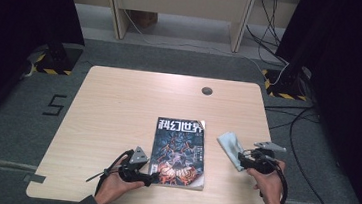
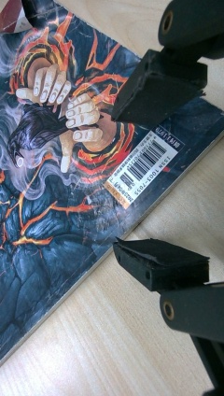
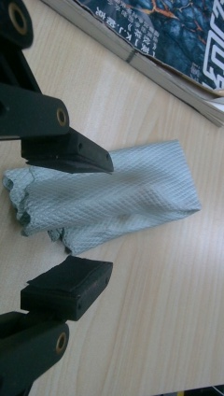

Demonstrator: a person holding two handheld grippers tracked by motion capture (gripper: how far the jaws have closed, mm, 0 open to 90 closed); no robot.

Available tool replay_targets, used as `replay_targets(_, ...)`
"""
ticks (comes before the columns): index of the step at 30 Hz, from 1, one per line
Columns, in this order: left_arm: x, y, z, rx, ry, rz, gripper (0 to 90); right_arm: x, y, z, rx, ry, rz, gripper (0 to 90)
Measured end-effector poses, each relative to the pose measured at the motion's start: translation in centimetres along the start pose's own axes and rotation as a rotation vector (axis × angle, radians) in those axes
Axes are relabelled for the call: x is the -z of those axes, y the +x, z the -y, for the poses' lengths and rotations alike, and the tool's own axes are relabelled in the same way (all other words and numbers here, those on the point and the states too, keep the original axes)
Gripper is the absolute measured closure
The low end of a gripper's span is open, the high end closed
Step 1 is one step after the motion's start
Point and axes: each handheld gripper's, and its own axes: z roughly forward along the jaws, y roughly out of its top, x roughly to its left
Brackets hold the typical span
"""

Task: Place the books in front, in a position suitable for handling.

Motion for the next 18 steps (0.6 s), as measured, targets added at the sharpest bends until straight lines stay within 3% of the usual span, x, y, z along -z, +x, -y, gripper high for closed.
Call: replay_targets(18,0.0,0.0,0.0,0.003,-0.002,0.004,30.9,0.1,1.4,-1.0,0.030,-0.032,-0.019,45.9)
